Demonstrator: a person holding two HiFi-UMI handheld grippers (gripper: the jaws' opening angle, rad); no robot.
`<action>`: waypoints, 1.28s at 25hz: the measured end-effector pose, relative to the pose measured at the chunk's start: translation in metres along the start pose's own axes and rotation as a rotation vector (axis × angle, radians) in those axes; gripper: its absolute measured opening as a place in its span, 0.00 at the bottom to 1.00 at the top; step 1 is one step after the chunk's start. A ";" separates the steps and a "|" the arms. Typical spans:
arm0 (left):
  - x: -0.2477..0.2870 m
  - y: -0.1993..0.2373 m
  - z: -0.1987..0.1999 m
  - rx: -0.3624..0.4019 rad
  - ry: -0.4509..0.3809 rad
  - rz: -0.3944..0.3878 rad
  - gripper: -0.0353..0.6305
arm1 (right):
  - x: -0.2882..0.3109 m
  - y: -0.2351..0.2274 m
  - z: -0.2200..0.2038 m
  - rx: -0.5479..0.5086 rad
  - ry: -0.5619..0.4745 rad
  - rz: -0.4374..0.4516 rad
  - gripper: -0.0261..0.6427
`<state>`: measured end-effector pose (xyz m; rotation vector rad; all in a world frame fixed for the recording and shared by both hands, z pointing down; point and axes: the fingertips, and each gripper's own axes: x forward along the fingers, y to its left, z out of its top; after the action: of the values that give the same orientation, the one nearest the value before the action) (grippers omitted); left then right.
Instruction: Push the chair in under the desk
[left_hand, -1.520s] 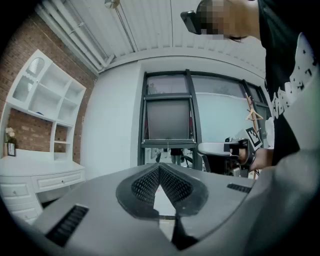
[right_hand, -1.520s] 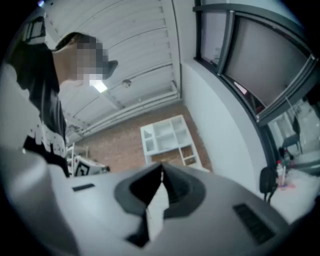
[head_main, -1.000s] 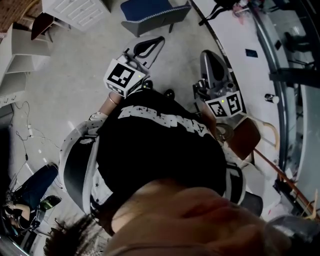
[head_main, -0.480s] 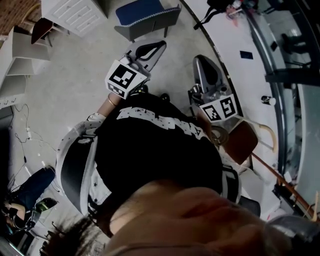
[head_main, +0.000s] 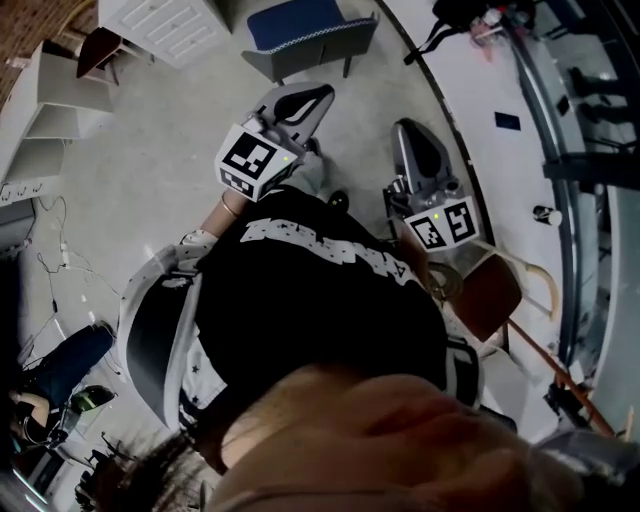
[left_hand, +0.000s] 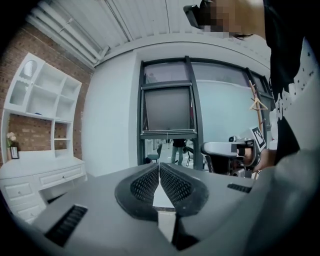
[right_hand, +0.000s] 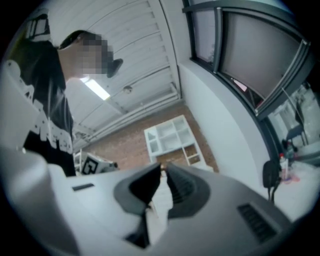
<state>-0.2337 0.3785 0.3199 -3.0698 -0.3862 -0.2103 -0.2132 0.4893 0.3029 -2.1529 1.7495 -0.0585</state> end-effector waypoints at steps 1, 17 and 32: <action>0.005 0.002 -0.001 -0.006 -0.003 -0.011 0.10 | 0.001 -0.004 -0.001 -0.002 0.004 -0.013 0.09; 0.079 0.106 0.010 -0.034 -0.045 -0.047 0.11 | 0.106 -0.072 0.018 -0.045 0.045 -0.066 0.09; 0.072 0.229 -0.011 -0.037 -0.018 0.069 0.11 | 0.237 -0.100 -0.012 -0.044 0.130 0.025 0.09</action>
<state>-0.1091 0.1740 0.3356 -3.1171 -0.2794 -0.1894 -0.0679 0.2764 0.2988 -2.2020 1.8659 -0.1581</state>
